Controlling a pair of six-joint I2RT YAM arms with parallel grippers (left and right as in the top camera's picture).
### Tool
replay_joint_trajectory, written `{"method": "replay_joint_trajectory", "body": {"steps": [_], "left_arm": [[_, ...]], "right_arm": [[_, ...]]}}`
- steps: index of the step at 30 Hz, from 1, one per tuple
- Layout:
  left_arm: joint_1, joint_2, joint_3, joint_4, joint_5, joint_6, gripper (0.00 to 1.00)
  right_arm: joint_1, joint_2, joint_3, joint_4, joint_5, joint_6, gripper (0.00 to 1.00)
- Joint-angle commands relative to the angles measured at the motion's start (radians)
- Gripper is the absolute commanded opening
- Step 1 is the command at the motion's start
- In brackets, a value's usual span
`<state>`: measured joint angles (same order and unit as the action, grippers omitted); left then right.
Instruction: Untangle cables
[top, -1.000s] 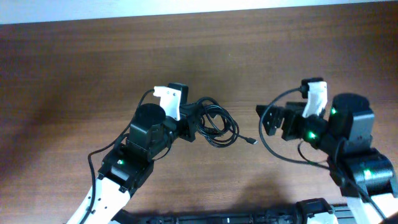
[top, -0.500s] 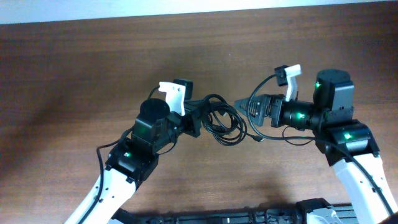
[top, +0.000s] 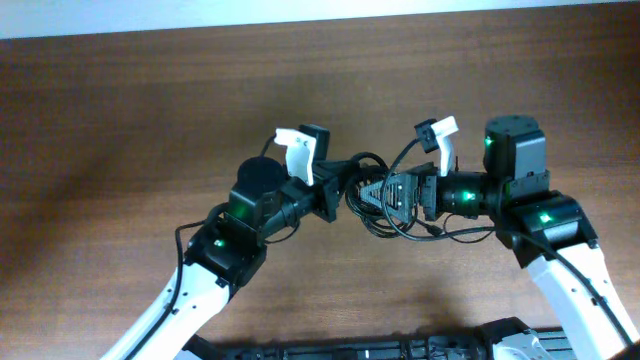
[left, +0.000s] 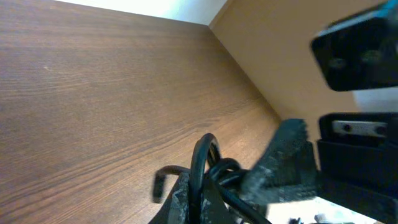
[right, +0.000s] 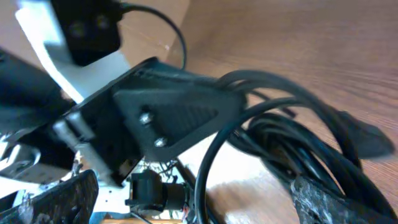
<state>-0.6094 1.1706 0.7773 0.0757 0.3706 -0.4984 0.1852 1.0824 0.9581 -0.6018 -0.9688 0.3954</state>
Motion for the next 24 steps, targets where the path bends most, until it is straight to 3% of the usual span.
{"method": "replay_joint_trajectory", "body": {"steps": [1,4,7,11,16,24], "left_arm": [[-0.034,-0.002,0.023,0.025,0.034,-0.013,0.00],[-0.056,-0.002,0.023,0.065,0.033,-0.013,0.00],[-0.058,-0.002,0.023,0.074,0.026,-0.013,0.00],[-0.057,-0.002,0.023,0.073,-0.002,-0.013,0.00],[-0.049,-0.002,0.023,0.083,-0.066,-0.013,0.00],[-0.042,-0.002,0.023,0.192,0.040,0.011,0.00]], "right_arm": [[0.005,0.032,0.014,-0.014,0.007,0.031,0.99],[0.005,0.041,0.014,-0.016,-0.097,-0.048,0.99],[0.005,0.041,0.014,-0.020,-0.105,-0.071,0.77],[0.005,0.041,0.014,-0.039,-0.104,-0.086,0.69],[0.005,0.041,0.014,-0.124,-0.105,-0.176,0.70],[0.005,0.041,0.014,-0.199,-0.105,-0.313,0.71]]}}
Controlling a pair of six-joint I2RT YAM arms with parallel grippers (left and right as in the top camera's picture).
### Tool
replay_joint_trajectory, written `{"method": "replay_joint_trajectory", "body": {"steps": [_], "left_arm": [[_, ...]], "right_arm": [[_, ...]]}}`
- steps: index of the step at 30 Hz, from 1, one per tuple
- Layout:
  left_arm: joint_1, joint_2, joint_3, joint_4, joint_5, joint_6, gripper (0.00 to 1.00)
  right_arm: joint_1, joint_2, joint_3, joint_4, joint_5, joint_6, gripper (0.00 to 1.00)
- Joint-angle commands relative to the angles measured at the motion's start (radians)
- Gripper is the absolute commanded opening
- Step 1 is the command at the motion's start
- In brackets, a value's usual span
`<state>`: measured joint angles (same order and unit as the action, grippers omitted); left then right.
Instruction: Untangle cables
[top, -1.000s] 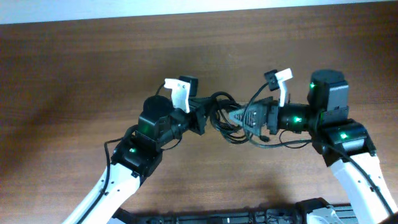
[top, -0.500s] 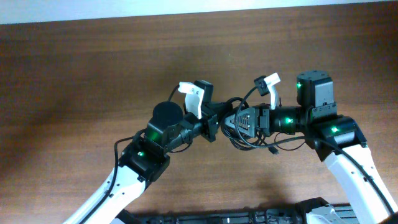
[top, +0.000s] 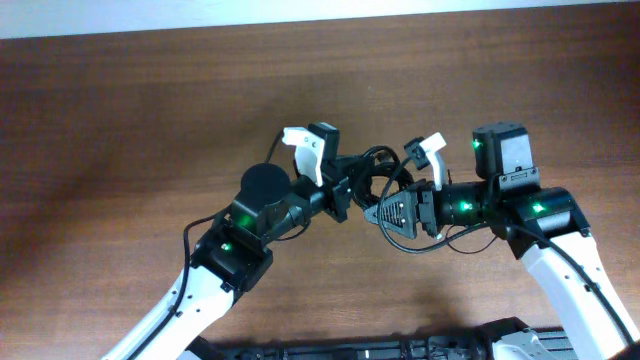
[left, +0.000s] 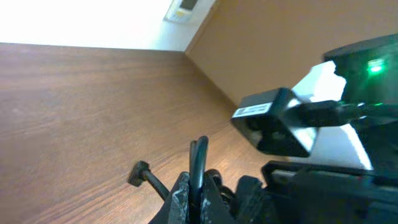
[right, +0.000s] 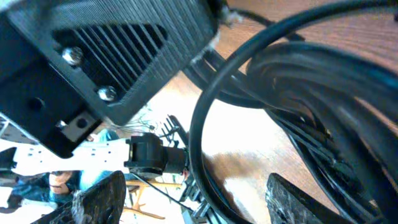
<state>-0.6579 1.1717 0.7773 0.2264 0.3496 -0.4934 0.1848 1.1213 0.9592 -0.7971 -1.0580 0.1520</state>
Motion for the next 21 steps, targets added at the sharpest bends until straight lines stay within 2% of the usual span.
{"method": "replay_joint_trajectory", "body": {"steps": [1,9,11,12,13,15,18,21], "left_arm": [[0.006,-0.003,0.023,0.049,0.071,-0.006,0.00],[0.006,-0.003,0.023,0.080,0.134,-0.040,0.00],[0.006,-0.003,0.023,0.090,0.134,-0.060,0.00],[0.006,-0.003,0.023,0.100,0.134,-0.060,0.00],[0.006,-0.003,0.023,0.109,0.133,-0.060,0.00],[0.006,-0.003,0.023,0.129,0.133,-0.060,0.00],[0.006,-0.003,0.023,0.117,0.116,-0.060,0.00],[0.006,-0.003,0.023,0.069,0.032,-0.060,0.00]], "right_arm": [[0.005,0.002,0.013,-0.003,-0.015,-0.071,0.71],[0.005,0.002,0.013,0.012,-0.013,-0.070,0.69],[0.005,0.002,0.013,0.012,-0.031,-0.070,0.57],[0.005,0.002,0.013,0.012,-0.041,-0.070,0.46],[0.005,0.002,0.013,0.012,-0.047,-0.070,0.35],[0.005,0.002,0.013,0.011,-0.061,-0.070,0.04],[0.005,0.002,0.013,0.008,-0.068,-0.070,0.04],[0.005,0.002,0.013,0.009,-0.105,-0.071,0.04]]}}
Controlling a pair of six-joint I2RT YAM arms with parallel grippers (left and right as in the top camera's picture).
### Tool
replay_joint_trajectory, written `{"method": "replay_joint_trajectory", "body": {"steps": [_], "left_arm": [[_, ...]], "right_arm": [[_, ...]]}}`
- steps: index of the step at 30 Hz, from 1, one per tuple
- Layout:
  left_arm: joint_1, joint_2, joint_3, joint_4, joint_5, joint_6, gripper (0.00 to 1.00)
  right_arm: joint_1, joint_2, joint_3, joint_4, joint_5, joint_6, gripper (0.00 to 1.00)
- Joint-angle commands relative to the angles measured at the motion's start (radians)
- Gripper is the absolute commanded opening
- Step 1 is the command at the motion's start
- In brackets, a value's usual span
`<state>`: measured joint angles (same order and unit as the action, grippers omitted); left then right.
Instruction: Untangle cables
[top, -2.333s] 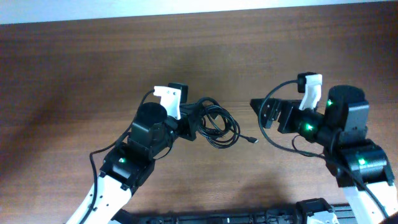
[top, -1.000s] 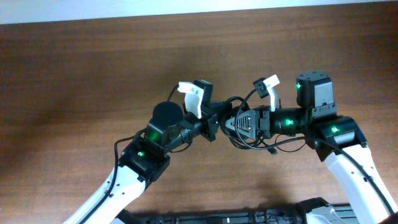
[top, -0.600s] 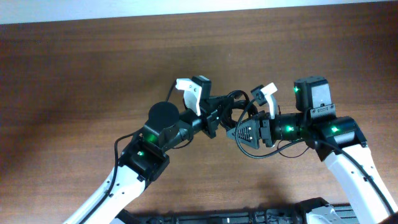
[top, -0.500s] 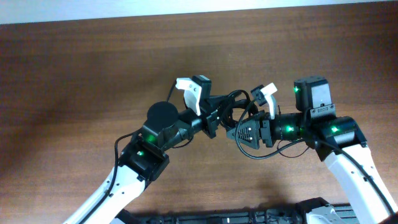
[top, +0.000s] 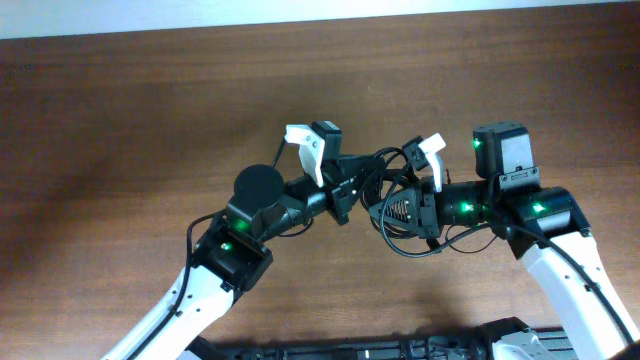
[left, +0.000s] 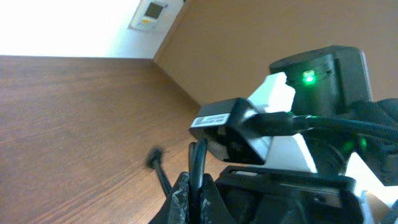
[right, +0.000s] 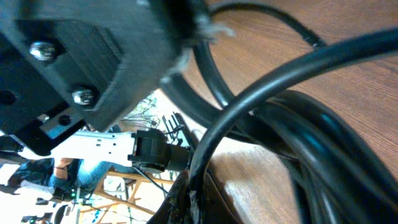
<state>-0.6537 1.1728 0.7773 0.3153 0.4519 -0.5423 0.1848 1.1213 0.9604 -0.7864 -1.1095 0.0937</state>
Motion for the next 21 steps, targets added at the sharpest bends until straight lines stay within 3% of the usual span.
{"method": "replay_joint_trajectory", "body": {"steps": [1,9,14,17,21], "left_arm": [[0.002,-0.004,0.023,-0.042,-0.105,-0.011,0.00],[0.002,-0.004,0.023,-0.201,-0.303,-0.046,0.00],[0.002,-0.004,0.023,-0.315,-0.478,-0.192,0.00],[0.003,-0.004,0.023,-0.355,-0.508,-0.256,0.00],[0.010,-0.004,0.023,-0.359,-0.508,-0.258,0.00]], "right_arm": [[0.005,0.001,0.012,0.001,-0.072,-0.013,0.04],[0.005,-0.064,0.012,0.009,-0.230,-0.140,0.04],[0.005,-0.121,0.012,0.016,-0.230,-0.140,0.04],[0.005,-0.150,0.012,0.019,-0.230,-0.139,0.04],[0.005,-0.169,0.012,0.020,-0.211,-0.138,0.04]]}}
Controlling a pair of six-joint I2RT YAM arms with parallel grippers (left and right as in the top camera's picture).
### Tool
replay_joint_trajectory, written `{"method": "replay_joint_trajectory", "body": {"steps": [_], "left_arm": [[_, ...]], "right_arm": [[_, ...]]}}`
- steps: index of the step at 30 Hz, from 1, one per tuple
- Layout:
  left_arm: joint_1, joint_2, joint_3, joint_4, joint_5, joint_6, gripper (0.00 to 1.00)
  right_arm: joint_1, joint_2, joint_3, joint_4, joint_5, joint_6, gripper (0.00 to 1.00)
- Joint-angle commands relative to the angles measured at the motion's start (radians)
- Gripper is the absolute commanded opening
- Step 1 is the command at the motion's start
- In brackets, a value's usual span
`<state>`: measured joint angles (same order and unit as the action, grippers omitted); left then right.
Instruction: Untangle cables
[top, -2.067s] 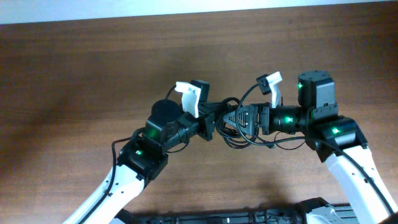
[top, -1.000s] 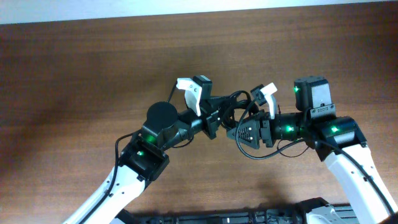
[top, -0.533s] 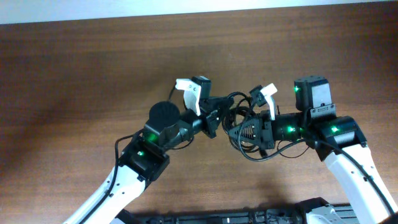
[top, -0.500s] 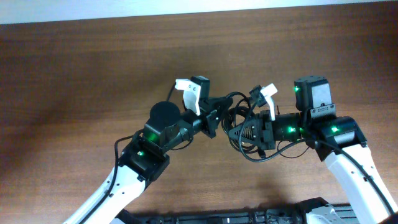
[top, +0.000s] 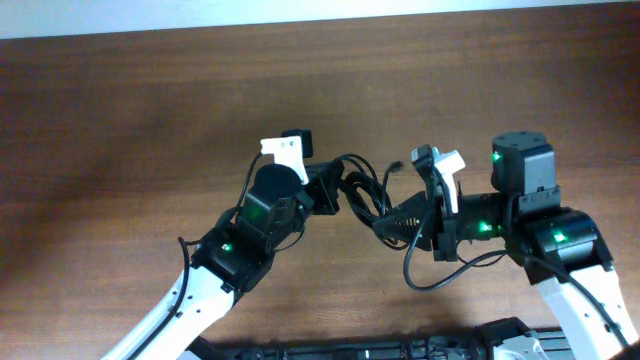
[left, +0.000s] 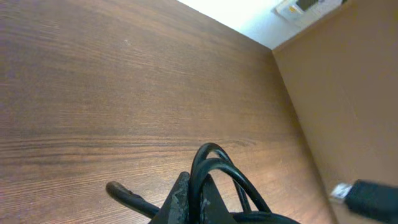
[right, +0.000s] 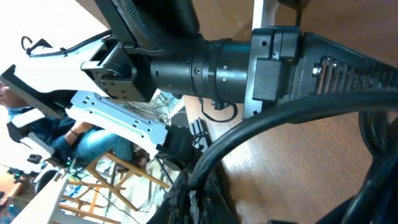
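A tangle of black cables (top: 362, 197) hangs between my two arms above the brown table (top: 120, 110). My left gripper (top: 333, 197) is shut on a doubled cable loop (left: 214, 155), which rises from between its fingertips (left: 183, 193). A plug end (left: 124, 193) sticks out to their left. My right gripper (top: 383, 226) is shut on a single thick strand (right: 292, 112), which runs up and to the right. A slack loop (top: 430, 278) droops below the right wrist.
The left arm's black wrist (right: 230, 62) fills the top of the right wrist view, close ahead. A black rack (top: 400, 348) lies along the table's front edge. The table's far edge (top: 300, 12) meets a white wall.
The two grippers have drawn apart: the left is now further left, the right lower and further right. The bundle is stretched out between them. Both are still shut on cable.
At first the grippers met at the bundle, the left shut on a loop and the right open around the strands. The right was still open a moment later, then shut on one strand. Now the arms are apart with the cables spread.
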<state>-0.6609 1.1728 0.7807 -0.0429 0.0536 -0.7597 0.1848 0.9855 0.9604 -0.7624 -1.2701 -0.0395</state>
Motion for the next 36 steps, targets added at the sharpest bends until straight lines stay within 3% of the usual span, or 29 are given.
{"method": "replay_joint_trajectory", "body": {"steps": [1,10,12,13,17,20,25,32,36], "left_arm": [[0.017,-0.004,0.020,0.000,-0.109,-0.040,0.00],[0.017,-0.047,0.020,0.011,-0.095,0.059,0.00],[0.017,-0.079,0.020,0.011,-0.095,0.108,0.00],[0.017,-0.095,0.020,0.011,-0.095,0.135,0.00],[0.017,-0.162,0.020,0.012,-0.095,0.233,0.00],[0.017,-0.188,0.020,0.009,-0.095,0.238,0.00],[0.017,-0.193,0.020,0.003,-0.095,0.240,0.00],[0.016,-0.193,0.020,0.003,0.011,0.340,0.00],[0.016,-0.193,0.020,0.006,0.039,0.361,0.00]], "right_arm": [[0.005,-0.033,0.012,-0.005,-0.050,-0.005,0.04],[0.005,-0.031,0.012,-0.079,0.352,0.238,0.05],[0.005,-0.031,0.012,-0.108,0.437,0.280,0.19],[0.005,-0.031,0.012,-0.121,0.480,0.311,0.20],[0.005,-0.031,0.012,-0.146,0.527,0.334,0.63],[0.005,-0.031,0.012,-0.159,0.539,0.335,0.75],[0.005,-0.031,0.016,-0.226,0.749,0.389,0.77],[0.005,-0.032,0.092,-0.298,0.973,0.396,0.78],[0.005,-0.042,0.153,-0.305,0.994,0.256,0.78]]}}
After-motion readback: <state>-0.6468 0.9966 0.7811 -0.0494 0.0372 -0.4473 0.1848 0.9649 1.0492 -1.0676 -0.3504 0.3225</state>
